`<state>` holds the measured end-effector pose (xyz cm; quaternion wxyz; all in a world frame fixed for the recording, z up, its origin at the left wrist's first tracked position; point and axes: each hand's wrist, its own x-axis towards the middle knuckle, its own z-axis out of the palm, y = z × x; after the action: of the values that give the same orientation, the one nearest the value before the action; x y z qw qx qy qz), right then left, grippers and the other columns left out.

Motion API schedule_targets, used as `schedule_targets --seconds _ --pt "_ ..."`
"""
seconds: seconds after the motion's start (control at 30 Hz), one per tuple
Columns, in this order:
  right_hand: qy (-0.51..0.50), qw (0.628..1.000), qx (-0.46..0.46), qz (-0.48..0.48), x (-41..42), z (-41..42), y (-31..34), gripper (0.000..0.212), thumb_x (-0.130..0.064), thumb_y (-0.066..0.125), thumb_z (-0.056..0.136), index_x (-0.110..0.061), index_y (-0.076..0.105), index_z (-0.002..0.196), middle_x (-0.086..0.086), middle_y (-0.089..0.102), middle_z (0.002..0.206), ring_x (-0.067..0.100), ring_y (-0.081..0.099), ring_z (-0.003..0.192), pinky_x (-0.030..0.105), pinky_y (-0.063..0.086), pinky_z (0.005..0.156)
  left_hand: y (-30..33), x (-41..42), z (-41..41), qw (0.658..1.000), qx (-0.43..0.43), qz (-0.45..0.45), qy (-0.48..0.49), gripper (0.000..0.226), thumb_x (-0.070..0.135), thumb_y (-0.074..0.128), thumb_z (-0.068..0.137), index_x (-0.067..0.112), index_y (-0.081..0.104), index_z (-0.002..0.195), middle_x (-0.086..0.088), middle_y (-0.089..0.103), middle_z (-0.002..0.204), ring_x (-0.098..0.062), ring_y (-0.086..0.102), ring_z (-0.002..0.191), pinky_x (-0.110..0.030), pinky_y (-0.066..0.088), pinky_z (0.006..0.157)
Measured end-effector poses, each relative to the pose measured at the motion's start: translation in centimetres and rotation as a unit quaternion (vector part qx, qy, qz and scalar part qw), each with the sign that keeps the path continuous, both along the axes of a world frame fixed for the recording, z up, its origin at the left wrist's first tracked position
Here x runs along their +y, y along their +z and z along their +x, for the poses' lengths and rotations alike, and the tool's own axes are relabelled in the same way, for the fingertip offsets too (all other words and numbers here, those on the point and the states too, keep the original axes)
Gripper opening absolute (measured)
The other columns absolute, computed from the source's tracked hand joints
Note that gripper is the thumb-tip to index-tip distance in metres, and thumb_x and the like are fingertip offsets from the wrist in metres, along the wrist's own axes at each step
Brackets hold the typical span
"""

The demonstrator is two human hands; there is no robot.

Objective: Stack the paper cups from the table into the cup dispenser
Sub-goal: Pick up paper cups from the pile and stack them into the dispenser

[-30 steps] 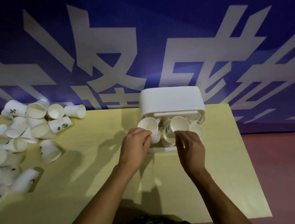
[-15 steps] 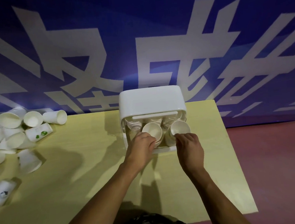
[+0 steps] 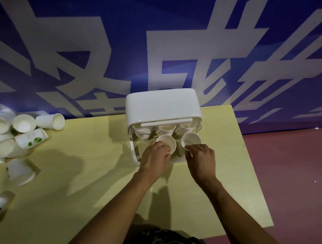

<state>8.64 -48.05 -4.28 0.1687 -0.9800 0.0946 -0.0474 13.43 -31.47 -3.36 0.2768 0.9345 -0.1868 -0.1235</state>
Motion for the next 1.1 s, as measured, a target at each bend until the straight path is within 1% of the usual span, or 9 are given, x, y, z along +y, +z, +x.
schedule_targets --seconds 0.13,0.3,0.4,0.63,0.73,0.83,0.93,1.03,1.1 --pt "0.021 0.998 -0.038 0.045 1.5 -0.2 0.8 0.014 -0.01 0.07 0.083 -0.017 0.071 0.095 -0.001 0.071 0.092 0.027 0.06 0.089 0.037 0.048 0.073 0.9 2.8 -0.6 0.998 -0.039 -0.03 0.049 0.025 0.021 0.058 0.09 0.017 0.066 0.114 0.004 0.061 0.114 -0.017 0.054 0.103 -0.032 0.05 0.083" --pt "0.1 0.99 -0.057 0.08 7.0 0.0 1.5 0.009 -0.008 0.069 0.084 -0.015 0.07 0.09 0.0 0.069 0.085 0.025 0.057 0.08 0.035 0.049 0.065 0.8 10.2 -1.9 0.992 -0.013 -0.014 0.125 0.019 0.024 0.056 0.09 0.022 0.067 0.105 0.006 0.064 0.103 -0.017 0.058 0.092 -0.033 0.05 0.076" --pt "0.153 0.984 -0.025 0.085 11.9 0.2 1.1 0.009 -0.011 0.071 0.082 -0.018 0.07 0.087 -0.002 0.067 0.08 0.023 0.057 0.073 0.028 0.046 0.058 0.3 15.9 -3.0 0.984 -0.013 0.014 0.179 0.018 0.025 0.055 0.09 0.024 0.067 0.104 0.007 0.065 0.102 -0.016 0.059 0.095 -0.032 0.05 0.076" --pt "0.263 0.957 0.062 0.101 24.3 0.1 -0.7 0.014 -0.018 0.066 0.087 -0.019 0.073 0.099 -0.002 0.072 0.095 0.023 0.063 0.088 0.036 0.053 0.073 0.0 30.0 -5.9 0.946 0.013 0.06 0.317 0.021 0.023 0.059 0.088 0.021 0.068 0.107 0.002 0.068 0.103 -0.019 0.061 0.094 -0.03 0.05 0.076" --pt "0.273 0.95 0.098 0.119 29.5 0.0 -1.2 0.017 -0.024 0.061 0.091 -0.022 0.071 0.104 -0.005 0.071 0.1 0.016 0.061 0.093 0.032 0.052 0.074 -0.7 35.6 -6.9 0.924 0.04 0.044 0.377 0.02 0.02 0.063 0.086 0.018 0.07 0.104 -0.002 0.07 0.099 -0.023 0.064 0.088 -0.031 0.05 0.075" --pt "0.279 0.942 0.134 0.131 34.3 0.1 -1.7 0.018 -0.027 0.058 0.093 -0.022 0.071 0.104 -0.005 0.07 0.098 0.015 0.062 0.089 0.031 0.051 0.072 -2.0 40.6 -7.9 0.883 0.089 -0.023 0.461 0.018 0.017 0.067 0.085 0.011 0.071 0.101 -0.005 0.072 0.097 -0.022 0.066 0.087 -0.028 0.048 0.077" --pt "0.274 0.934 0.166 0.158 38.6 0.2 -2.2 0.016 -0.025 0.059 0.092 -0.019 0.072 0.098 -0.003 0.071 0.092 0.016 0.064 0.082 0.031 0.051 0.069 -3.3 44.7 -9.0 0.82 0.134 -0.076 0.551 0.016 0.016 0.066 0.086 0.007 0.071 0.098 -0.007 0.071 0.097 -0.024 0.064 0.092 -0.026 0.042 0.082" --pt "0.211 0.926 0.225 0.217 42.7 0.7 -2.6 0.013 -0.024 0.062 0.09 -0.019 0.074 0.093 -0.003 0.073 0.088 0.014 0.064 0.079 0.027 0.048 0.07 -5.3 48.6 -10.2 0.72 0.169 -0.122 0.662 0.02 0.023 0.065 0.085 0.006 0.069 0.095 -0.014 0.07 0.099 -0.034 0.064 0.095 -0.037 0.05 0.089" --pt "0.127 0.908 0.28 0.286 45.3 1.1 -3.1 0.012 -0.022 0.063 0.088 -0.018 0.075 0.088 -0.002 0.073 0.085 0.014 0.065 0.08 0.026 0.048 0.073 -6.6 50.8 -10.8 0.65 0.203 -0.158 0.715 0.03 0.029 0.066 0.084 0.003 0.065 0.1 -0.018 0.068 0.099 -0.037 0.064 0.093 -0.047 0.053 0.086"
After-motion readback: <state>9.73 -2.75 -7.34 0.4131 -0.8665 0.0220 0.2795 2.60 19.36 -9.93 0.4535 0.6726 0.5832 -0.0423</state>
